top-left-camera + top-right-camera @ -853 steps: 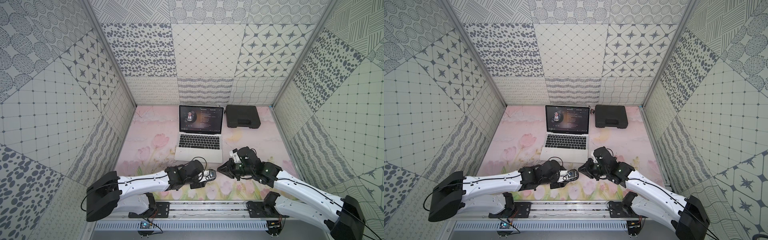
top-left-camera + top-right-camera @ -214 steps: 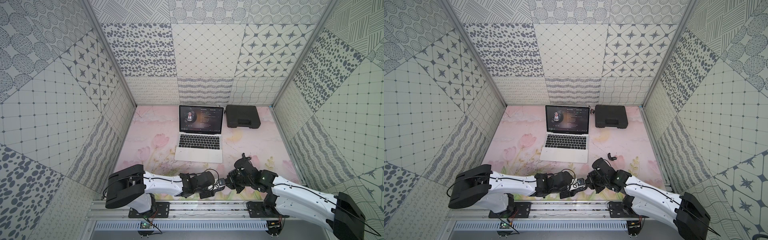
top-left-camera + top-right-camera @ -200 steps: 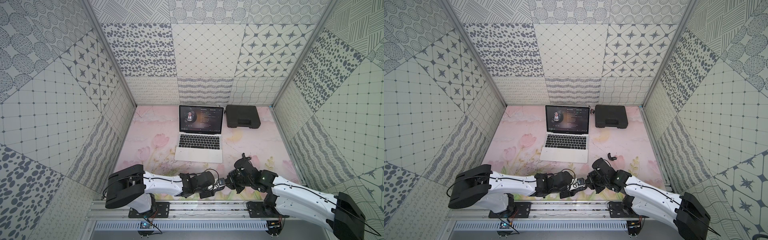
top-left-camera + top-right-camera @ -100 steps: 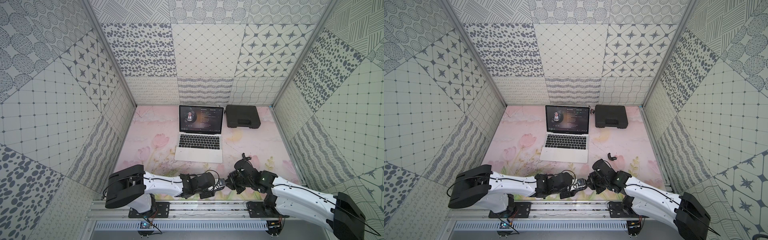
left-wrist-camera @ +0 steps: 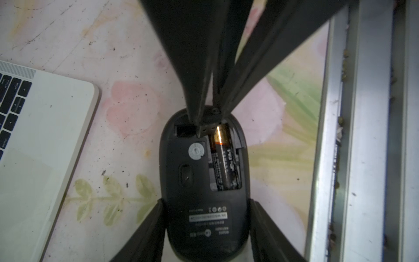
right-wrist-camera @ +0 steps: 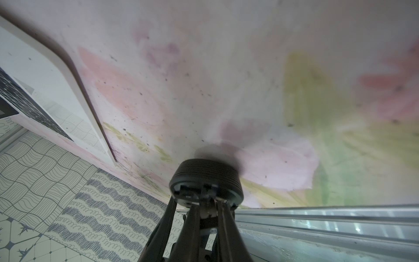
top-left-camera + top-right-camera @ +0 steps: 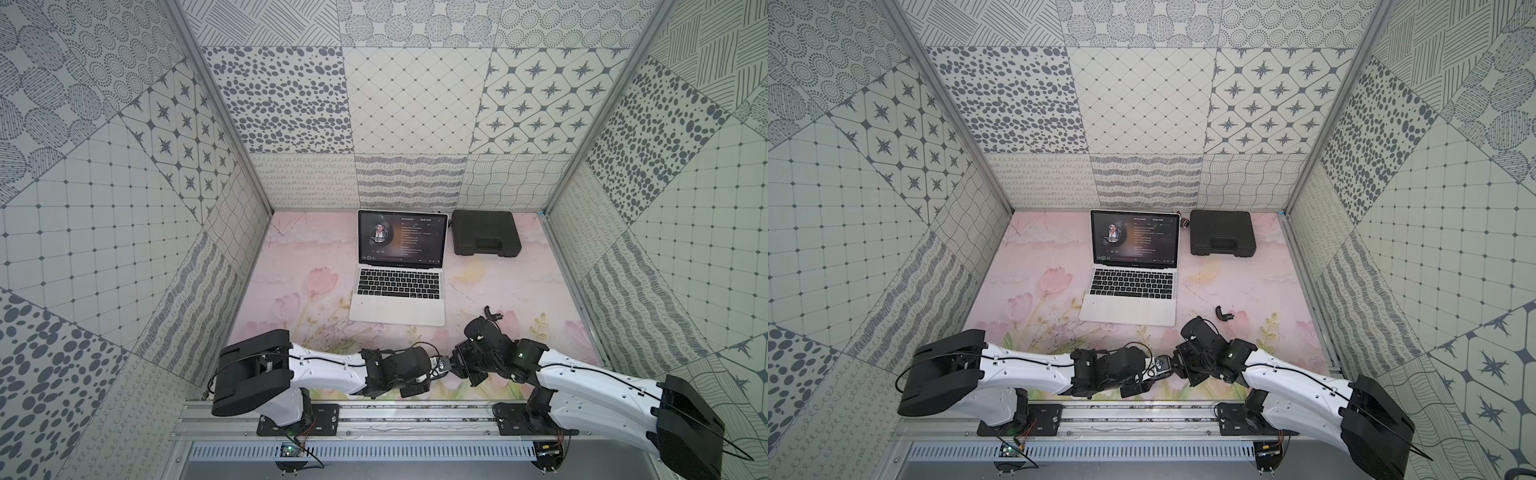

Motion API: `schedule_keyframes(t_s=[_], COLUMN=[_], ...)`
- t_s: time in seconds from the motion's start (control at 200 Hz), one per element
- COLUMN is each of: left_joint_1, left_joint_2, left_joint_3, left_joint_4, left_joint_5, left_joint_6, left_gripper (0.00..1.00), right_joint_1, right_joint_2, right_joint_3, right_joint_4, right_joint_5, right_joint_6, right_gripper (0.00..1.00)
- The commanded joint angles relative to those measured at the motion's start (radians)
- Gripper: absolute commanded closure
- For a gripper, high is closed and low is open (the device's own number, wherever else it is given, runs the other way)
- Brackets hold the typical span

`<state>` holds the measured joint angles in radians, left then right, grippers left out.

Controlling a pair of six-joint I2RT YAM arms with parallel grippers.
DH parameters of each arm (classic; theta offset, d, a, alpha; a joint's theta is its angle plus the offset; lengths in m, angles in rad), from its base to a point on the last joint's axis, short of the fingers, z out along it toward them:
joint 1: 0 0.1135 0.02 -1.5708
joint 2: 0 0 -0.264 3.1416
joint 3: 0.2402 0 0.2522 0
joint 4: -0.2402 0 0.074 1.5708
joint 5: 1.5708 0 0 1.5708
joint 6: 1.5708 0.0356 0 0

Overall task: Remove the wireless mouse receiver from the laptop
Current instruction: Pick up the mouse from the center of the board, then insert the USB plug into the mouse.

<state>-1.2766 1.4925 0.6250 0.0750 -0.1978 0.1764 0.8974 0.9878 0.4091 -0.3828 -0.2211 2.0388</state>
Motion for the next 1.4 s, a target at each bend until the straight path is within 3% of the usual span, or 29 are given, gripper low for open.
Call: schedule_keyframes(t_s=[0.0,1.005,1.396], left_joint_1=[-0.01,-0.041,-0.042], left_joint_2=[0.007,-0.003,-0.015], left_joint_3=[0.01,0.01,0.002], left_joint_4=[0.006,0.037,0.042], left_joint_5=[-0.055,-0.098,-0.12], left_joint_6=[-0.023,-0.038,-0.057], left_gripper=[0.94,0.95,0.95], right_joint_1=[0.004,0.002,0.003], right_joint_2=[-0.011,0.031,-0.021], right_joint_3=[0.022,0.025,-0.028], right_joint_4=[0.016,0.076,0.066], right_joint_5=[0.038,0.058,0.079], right_joint_6=[0.021,0.029,0.052], right_gripper=[1.0,1.0,1.0])
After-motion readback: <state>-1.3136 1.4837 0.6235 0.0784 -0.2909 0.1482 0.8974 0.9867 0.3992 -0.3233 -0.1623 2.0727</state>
